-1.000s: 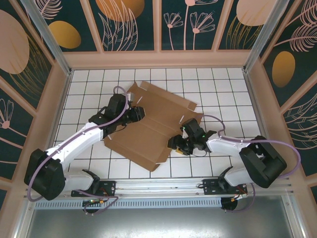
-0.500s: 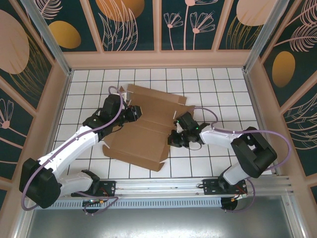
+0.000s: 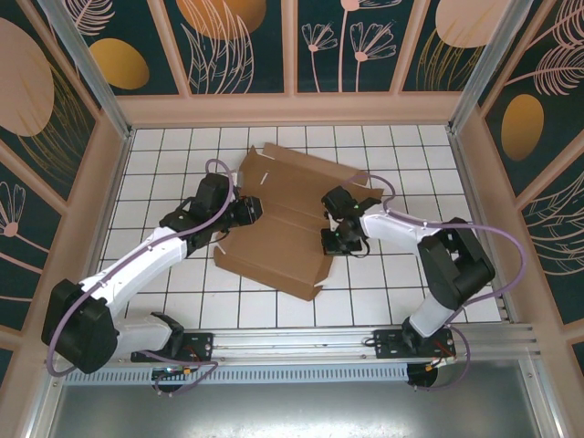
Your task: Fold the paper box
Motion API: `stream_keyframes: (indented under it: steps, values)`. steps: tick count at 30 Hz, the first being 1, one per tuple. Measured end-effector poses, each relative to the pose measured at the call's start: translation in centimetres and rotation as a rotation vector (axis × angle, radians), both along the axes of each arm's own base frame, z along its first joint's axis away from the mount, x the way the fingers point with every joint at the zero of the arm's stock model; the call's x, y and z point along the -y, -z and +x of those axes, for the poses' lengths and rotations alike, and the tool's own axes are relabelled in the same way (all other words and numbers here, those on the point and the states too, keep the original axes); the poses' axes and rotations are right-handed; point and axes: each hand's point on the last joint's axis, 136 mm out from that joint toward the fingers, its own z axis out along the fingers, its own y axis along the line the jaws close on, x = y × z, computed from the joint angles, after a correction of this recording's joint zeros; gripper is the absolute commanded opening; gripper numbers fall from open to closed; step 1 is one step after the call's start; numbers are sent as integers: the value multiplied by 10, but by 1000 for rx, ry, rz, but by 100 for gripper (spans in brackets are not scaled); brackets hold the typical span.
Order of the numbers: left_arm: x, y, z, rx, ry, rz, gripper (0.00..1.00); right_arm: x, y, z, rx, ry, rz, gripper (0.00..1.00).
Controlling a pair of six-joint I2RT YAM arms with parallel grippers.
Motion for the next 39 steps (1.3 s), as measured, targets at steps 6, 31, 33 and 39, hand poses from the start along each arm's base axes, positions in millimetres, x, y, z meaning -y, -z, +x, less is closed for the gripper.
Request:
stream_keyframes:
  steps: [6, 31, 33, 39]
  values:
    - [-3, 1, 3, -4, -7, 2, 31, 4, 1, 4, 16, -122, -90, 14]
    - [9, 10, 27, -51, -17, -20, 26, 26, -14, 20, 137, -252, -390, 49]
    - [16, 13, 37, -67, -19, -42, 18, 18, -34, 33, 201, -184, -288, 46]
    - [38, 65, 70, -185, -34, -54, 0, 8, -106, 100, 455, 72, 62, 37]
